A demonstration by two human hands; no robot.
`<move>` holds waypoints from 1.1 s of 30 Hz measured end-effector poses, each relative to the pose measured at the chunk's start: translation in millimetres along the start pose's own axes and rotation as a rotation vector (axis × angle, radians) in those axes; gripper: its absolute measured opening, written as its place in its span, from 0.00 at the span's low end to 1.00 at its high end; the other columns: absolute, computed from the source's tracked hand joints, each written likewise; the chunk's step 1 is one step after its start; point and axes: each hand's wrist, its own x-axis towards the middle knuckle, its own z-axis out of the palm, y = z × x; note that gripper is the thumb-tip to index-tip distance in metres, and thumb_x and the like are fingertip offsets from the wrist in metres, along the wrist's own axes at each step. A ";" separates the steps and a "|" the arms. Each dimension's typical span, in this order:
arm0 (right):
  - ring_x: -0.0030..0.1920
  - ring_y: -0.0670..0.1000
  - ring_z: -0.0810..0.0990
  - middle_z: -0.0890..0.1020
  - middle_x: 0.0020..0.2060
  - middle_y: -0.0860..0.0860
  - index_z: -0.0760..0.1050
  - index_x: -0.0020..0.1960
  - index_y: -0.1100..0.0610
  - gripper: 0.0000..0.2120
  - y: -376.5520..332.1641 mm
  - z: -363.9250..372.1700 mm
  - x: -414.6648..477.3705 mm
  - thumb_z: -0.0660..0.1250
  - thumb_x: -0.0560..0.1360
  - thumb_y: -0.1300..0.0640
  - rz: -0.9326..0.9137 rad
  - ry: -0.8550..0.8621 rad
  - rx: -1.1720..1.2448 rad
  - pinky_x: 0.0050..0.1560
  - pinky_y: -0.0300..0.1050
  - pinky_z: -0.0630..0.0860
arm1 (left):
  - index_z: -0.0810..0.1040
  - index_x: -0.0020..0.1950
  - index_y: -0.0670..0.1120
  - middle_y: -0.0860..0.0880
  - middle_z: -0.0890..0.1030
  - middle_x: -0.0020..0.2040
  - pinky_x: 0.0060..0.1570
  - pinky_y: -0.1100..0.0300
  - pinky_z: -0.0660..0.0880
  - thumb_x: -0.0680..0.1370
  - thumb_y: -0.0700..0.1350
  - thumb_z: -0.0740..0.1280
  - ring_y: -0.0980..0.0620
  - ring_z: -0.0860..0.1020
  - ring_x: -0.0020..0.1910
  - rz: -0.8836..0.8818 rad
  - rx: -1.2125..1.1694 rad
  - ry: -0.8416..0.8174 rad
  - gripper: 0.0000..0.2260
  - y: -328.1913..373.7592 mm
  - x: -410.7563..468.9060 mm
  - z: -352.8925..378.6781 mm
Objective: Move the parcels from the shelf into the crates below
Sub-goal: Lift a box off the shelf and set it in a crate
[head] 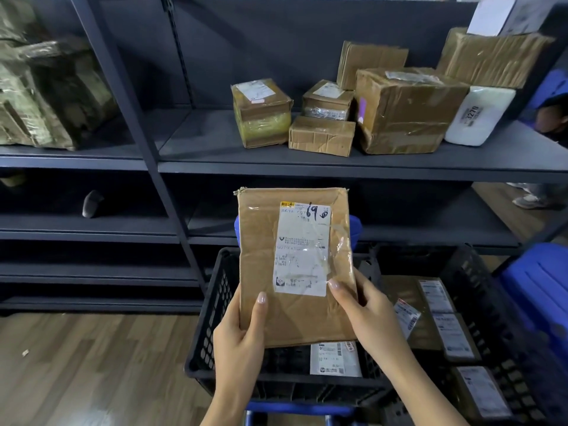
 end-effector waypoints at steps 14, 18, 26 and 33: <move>0.48 0.40 0.83 0.85 0.46 0.40 0.77 0.62 0.52 0.22 -4.5 -11.8 -8.3 0.65 0.71 0.45 -0.076 0.040 0.156 0.50 0.36 0.78 | 0.77 0.65 0.48 0.56 0.85 0.50 0.53 0.60 0.80 0.75 0.52 0.65 0.58 0.83 0.52 0.070 -0.032 -0.021 0.20 7.2 -8.6 10.0; 0.47 0.41 0.83 0.85 0.46 0.40 0.77 0.62 0.49 0.22 -10.0 -19.8 -11.2 0.66 0.70 0.44 -0.102 0.050 0.161 0.49 0.40 0.79 | 0.78 0.63 0.47 0.53 0.86 0.48 0.47 0.63 0.80 0.74 0.52 0.65 0.56 0.83 0.49 0.109 -0.057 -0.021 0.20 11.2 -10.8 14.6; 0.48 0.40 0.83 0.84 0.46 0.37 0.76 0.62 0.47 0.23 -2.2 -18.6 2.0 0.66 0.69 0.41 -0.070 0.021 0.124 0.52 0.42 0.78 | 0.78 0.63 0.49 0.54 0.85 0.49 0.46 0.64 0.80 0.74 0.52 0.64 0.57 0.83 0.49 0.089 -0.059 -0.042 0.18 5.3 -4.3 16.9; 0.47 0.37 0.80 0.83 0.44 0.38 0.78 0.58 0.46 0.12 41.8 22.9 42.0 0.65 0.77 0.46 0.060 0.021 -0.034 0.43 0.24 0.71 | 0.80 0.59 0.51 0.59 0.85 0.48 0.51 0.61 0.78 0.78 0.50 0.65 0.61 0.82 0.50 -0.048 0.126 -0.139 0.11 -48.3 53.6 -1.4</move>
